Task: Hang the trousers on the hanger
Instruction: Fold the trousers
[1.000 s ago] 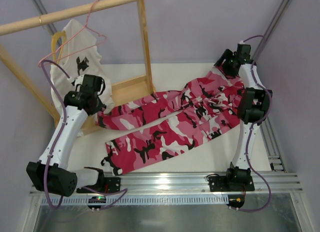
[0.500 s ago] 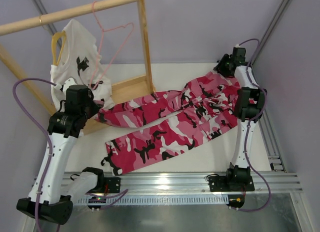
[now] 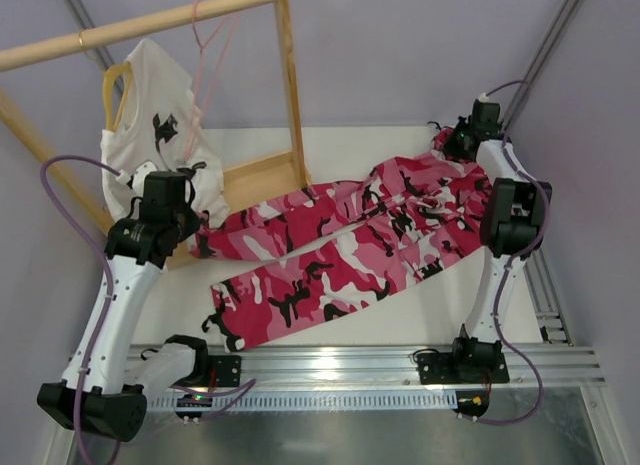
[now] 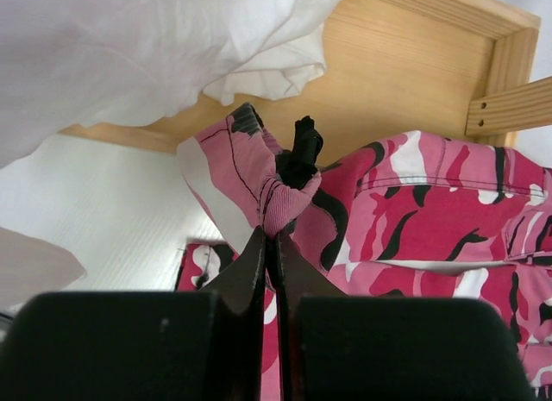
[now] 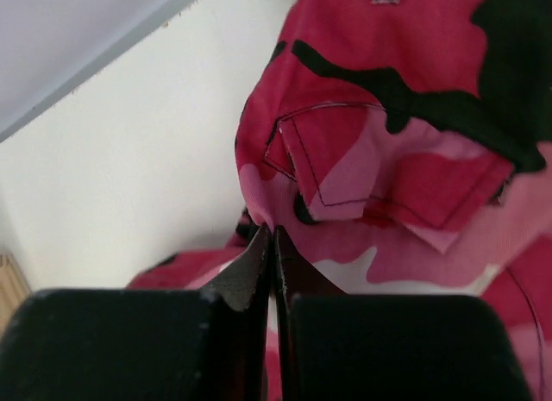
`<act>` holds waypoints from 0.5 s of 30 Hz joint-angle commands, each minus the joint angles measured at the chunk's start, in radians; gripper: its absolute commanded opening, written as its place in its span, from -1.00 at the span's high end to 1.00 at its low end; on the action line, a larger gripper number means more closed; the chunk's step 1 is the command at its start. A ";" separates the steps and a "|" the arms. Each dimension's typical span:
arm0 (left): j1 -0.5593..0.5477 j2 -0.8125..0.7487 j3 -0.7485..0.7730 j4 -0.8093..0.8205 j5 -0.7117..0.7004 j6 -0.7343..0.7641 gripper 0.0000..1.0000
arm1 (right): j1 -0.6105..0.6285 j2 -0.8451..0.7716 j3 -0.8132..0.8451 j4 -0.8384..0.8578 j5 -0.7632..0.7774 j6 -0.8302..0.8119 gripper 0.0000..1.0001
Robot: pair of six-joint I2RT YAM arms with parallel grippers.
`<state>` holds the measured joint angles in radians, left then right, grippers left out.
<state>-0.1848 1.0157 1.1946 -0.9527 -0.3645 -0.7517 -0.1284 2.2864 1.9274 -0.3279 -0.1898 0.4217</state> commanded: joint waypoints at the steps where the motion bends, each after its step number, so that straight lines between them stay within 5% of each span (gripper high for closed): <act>1: 0.005 -0.016 -0.004 -0.024 -0.062 -0.014 0.99 | -0.037 -0.275 -0.235 0.151 0.053 0.057 0.92; 8: 0.005 -0.034 -0.069 -0.024 -0.070 -0.003 0.99 | -0.086 -0.461 -0.698 0.257 0.099 0.123 0.92; 15: 0.005 -0.031 -0.118 -0.020 -0.080 -0.003 1.00 | -0.123 -0.502 -0.849 0.221 0.159 0.169 0.92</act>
<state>-0.1844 0.9985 1.0855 -0.9810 -0.4088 -0.7525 -0.2382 1.8294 1.1152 -0.1139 -0.0902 0.5571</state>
